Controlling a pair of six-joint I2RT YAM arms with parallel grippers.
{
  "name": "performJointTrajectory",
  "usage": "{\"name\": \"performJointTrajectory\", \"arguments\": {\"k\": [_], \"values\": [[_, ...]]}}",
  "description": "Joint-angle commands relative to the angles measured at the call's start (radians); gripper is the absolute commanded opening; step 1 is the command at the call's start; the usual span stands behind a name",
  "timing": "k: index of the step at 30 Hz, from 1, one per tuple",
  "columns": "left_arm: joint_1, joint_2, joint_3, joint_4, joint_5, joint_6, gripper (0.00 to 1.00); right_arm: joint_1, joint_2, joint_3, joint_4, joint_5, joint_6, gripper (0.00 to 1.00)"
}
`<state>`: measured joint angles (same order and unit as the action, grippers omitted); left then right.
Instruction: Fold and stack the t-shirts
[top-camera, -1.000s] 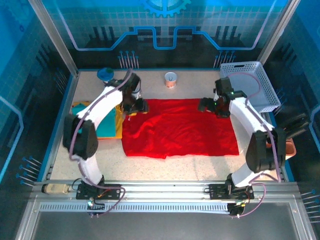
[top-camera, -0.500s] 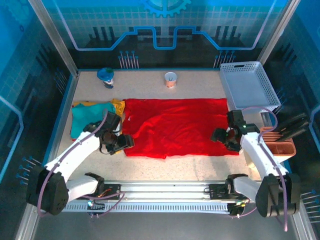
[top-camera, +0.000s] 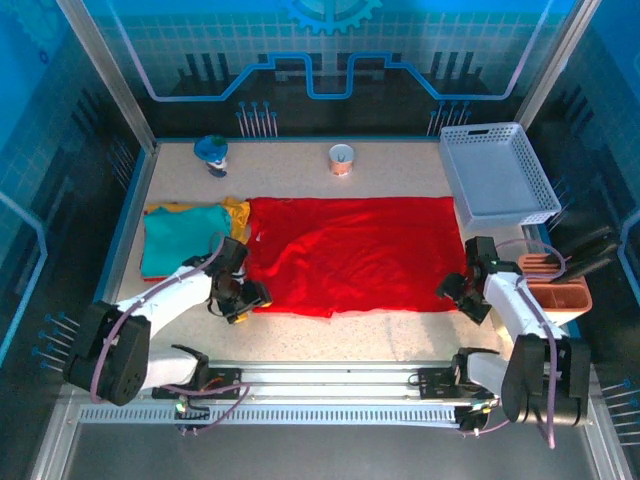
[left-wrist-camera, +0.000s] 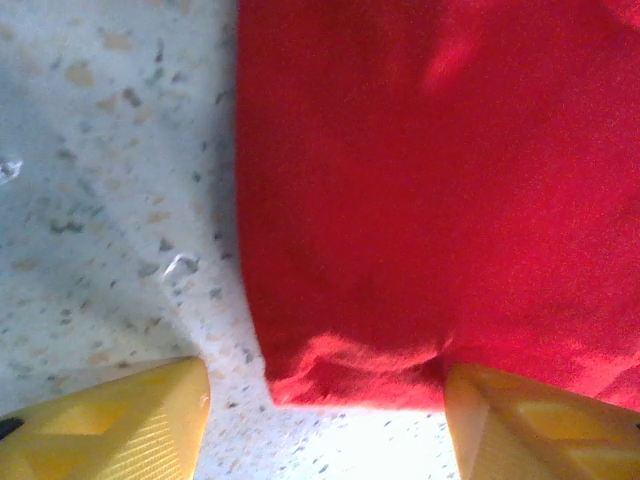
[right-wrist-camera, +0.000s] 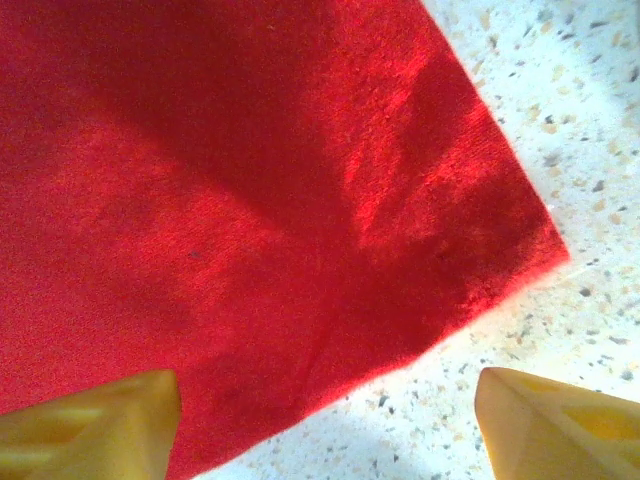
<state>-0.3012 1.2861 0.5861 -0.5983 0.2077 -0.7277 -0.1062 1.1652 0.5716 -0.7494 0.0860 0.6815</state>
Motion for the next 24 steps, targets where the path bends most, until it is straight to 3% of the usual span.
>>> {"name": "performJointTrajectory", "arguments": {"k": [1,7,17,24], "values": [[0.004,0.030,-0.004,0.069,0.017,-0.009,0.61,-0.017,0.044,-0.011,0.061,0.001,0.009,0.76],[0.004,0.078,0.012,0.165,0.012,-0.007,0.49,-0.024,0.089,0.009,0.105,-0.035,-0.020,0.60],[0.001,0.120,0.079,0.168,0.031,-0.005,0.32,-0.023,0.108,0.045,0.131,-0.029,-0.058,0.26],[0.001,0.096,0.146,0.077,0.042,0.041,0.03,-0.024,0.113,0.087,0.111,-0.035,-0.092,0.04]]}}
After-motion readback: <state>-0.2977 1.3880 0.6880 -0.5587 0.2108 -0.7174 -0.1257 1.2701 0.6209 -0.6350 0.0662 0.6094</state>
